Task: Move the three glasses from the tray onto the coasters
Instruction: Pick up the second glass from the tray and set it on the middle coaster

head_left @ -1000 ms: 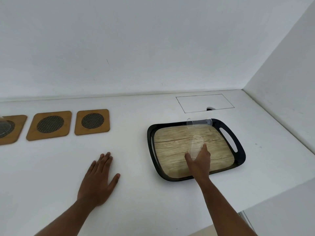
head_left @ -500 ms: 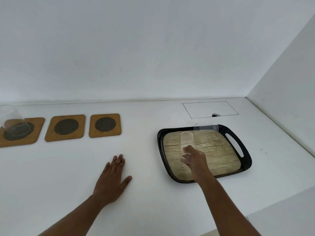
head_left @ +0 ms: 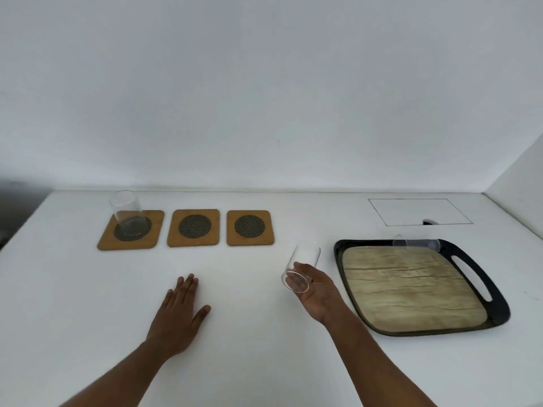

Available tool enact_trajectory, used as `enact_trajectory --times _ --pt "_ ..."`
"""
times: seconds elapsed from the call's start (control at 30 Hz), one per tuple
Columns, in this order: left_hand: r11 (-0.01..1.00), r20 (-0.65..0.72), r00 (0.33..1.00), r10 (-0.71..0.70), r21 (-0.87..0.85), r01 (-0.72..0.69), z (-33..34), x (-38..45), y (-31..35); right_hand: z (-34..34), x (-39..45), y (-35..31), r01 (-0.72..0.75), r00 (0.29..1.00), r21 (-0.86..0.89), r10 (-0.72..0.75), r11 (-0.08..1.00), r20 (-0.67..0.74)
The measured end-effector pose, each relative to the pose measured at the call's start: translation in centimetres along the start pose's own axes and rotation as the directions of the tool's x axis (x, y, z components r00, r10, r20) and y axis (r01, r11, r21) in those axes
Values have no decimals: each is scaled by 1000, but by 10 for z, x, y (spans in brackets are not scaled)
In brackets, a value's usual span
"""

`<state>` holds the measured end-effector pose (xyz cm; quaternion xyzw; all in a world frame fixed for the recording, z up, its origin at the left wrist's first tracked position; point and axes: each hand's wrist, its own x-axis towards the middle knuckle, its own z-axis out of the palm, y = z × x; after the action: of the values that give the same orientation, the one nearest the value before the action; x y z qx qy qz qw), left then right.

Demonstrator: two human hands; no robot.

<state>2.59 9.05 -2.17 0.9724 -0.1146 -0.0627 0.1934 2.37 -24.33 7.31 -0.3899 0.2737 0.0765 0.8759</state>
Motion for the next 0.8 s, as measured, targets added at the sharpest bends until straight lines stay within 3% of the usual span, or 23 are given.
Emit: enact_trajectory --times 0.1,0.17,0.3,0.43,0.57,0.8 --pt "999 -11 999 -30 17 31 -15 -4 -33 27 12 23 -27 999 32 26 999 37" --pt "991 -64 989 -132 -17 131 -33 -11 -94 86 29 61 -91 996 -43 92 995 16" --pt "995 -48 994 -98 0 98 -35 1 -106 108 38 74 -101 995 -228 98 968 -24" --pt "999 -34 999 -25 39 26 -27 5 -95 112 38 75 -68 997 -214 74 975 21" --pt "995 -120 992 45 92 -34 -24 2 -88 119 50 81 -38 998 -187 47 982 41" --pt "995 -151 988 17 97 -2 -22 1 -91 154 81 98 87 994 -376 -55 923 94"
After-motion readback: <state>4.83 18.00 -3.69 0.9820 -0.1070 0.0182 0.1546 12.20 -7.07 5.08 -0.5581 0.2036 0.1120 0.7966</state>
